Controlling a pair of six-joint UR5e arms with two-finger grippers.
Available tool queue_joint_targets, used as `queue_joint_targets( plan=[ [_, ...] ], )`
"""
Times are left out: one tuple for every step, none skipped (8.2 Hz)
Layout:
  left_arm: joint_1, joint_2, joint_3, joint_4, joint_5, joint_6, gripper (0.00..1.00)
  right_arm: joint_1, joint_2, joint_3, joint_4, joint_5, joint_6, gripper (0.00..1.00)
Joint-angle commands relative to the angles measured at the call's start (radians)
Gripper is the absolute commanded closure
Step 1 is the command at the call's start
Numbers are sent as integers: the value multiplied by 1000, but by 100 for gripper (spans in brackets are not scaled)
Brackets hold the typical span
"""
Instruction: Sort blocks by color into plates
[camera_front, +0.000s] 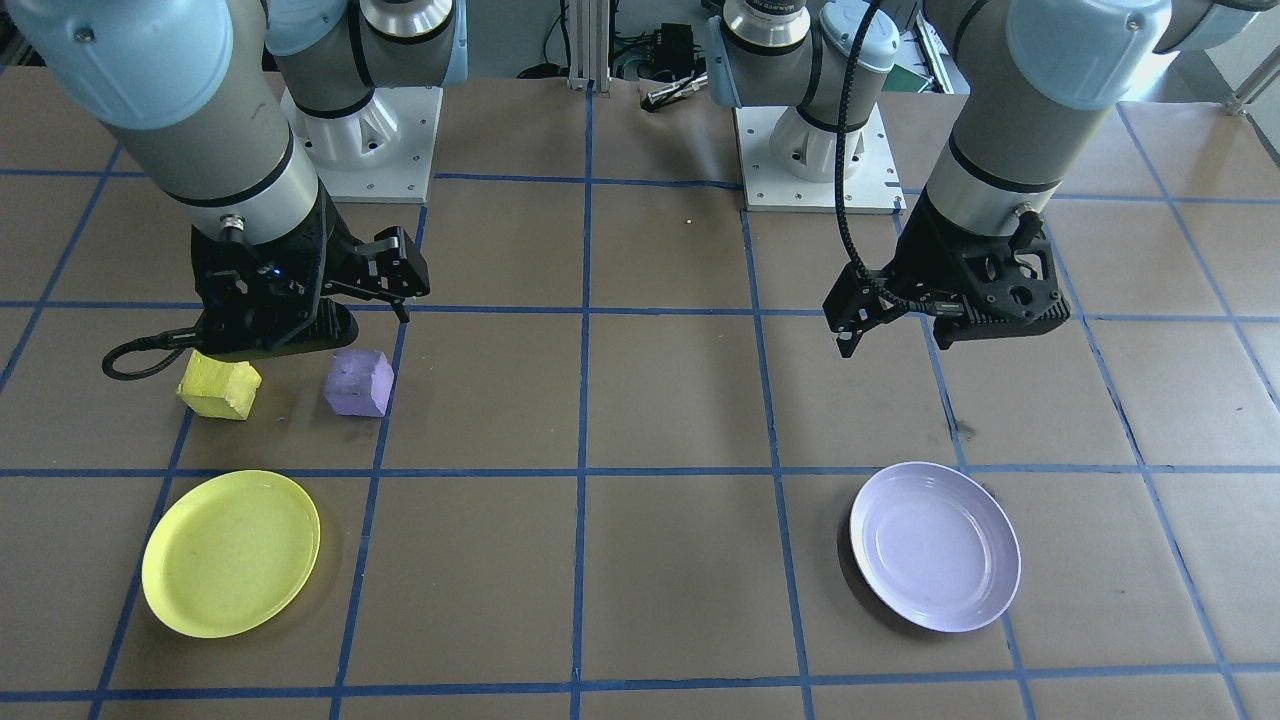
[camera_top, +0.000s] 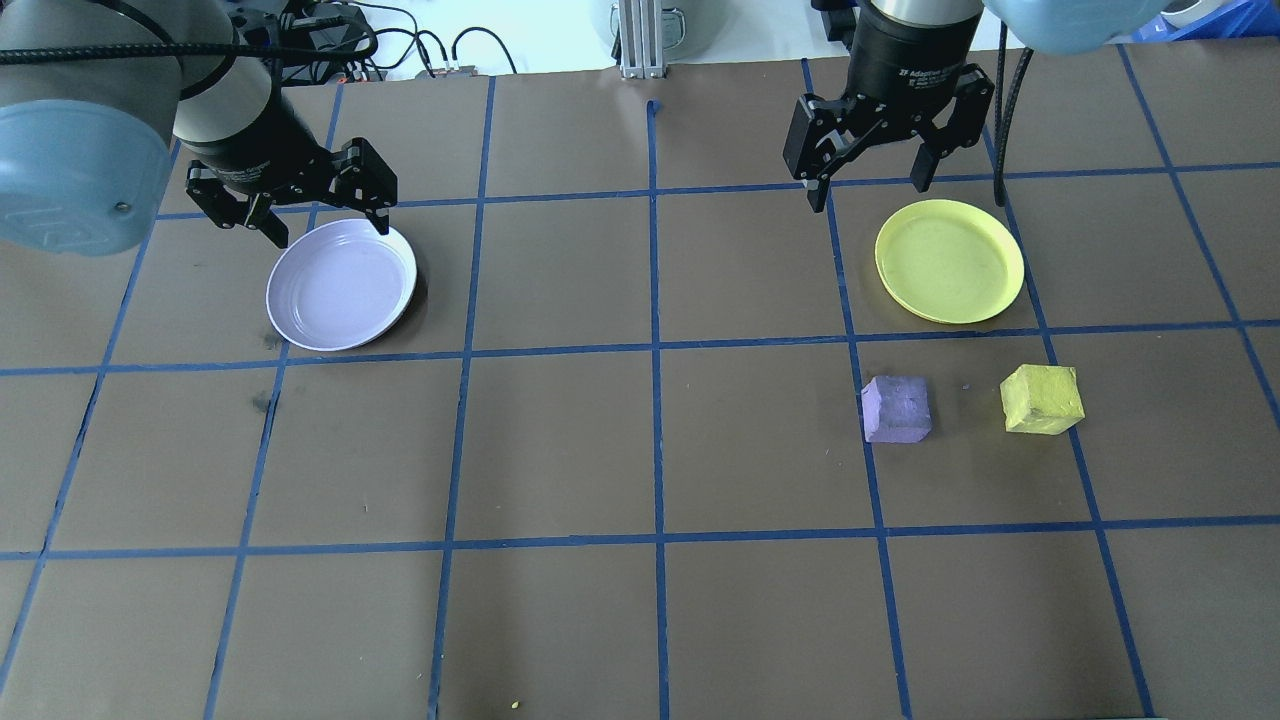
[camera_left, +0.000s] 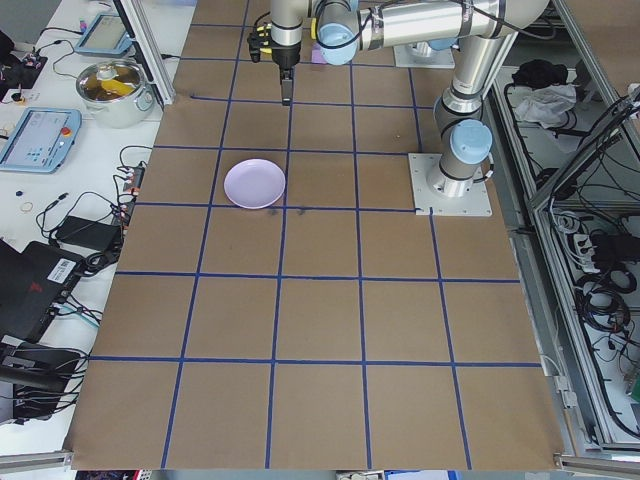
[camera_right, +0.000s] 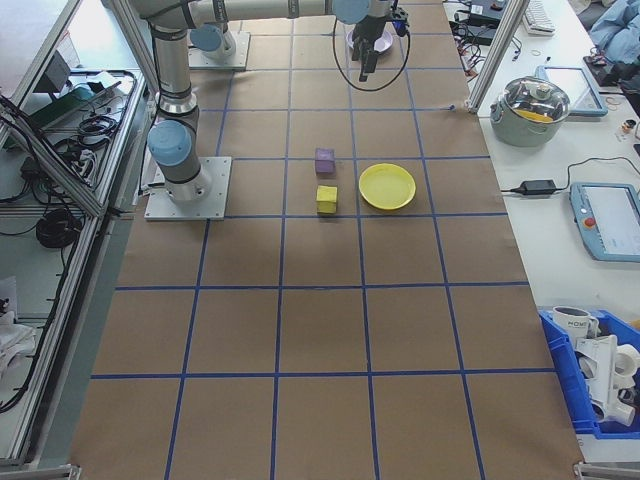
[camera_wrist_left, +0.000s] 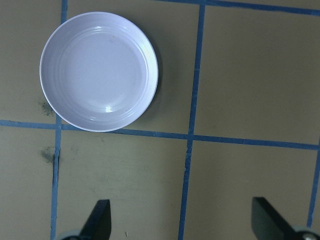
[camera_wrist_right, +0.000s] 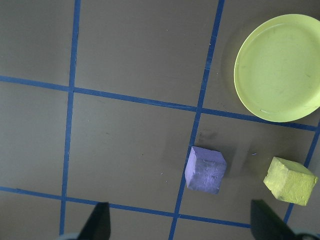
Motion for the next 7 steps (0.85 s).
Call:
queue_joint_targets(
  plan=[
    [1, -2, -1, 0, -1, 0, 0, -1, -3, 52, -9, -2, -55, 0],
    [3, -2, -1, 0, -1, 2, 0, -32, 9, 64, -47, -8, -110, 0],
    [3, -4, -1, 2, -1, 2, 0, -105, 12, 109, -54, -11, -118, 0],
    [3, -4, -2, 2, -1, 2, 0, -201, 8, 193, -90, -8, -138, 0],
    [3, -5, -4, 2, -1, 2, 0, -283, 0, 288, -199, -14, -191, 0],
    [3, -5, -4, 2, -3, 2, 0, -331, 0, 384, -323, -108, -201, 0],
    [3, -10, -5, 6, -1, 2, 0, -372, -8, 479, -403, -171, -207, 0]
  ],
)
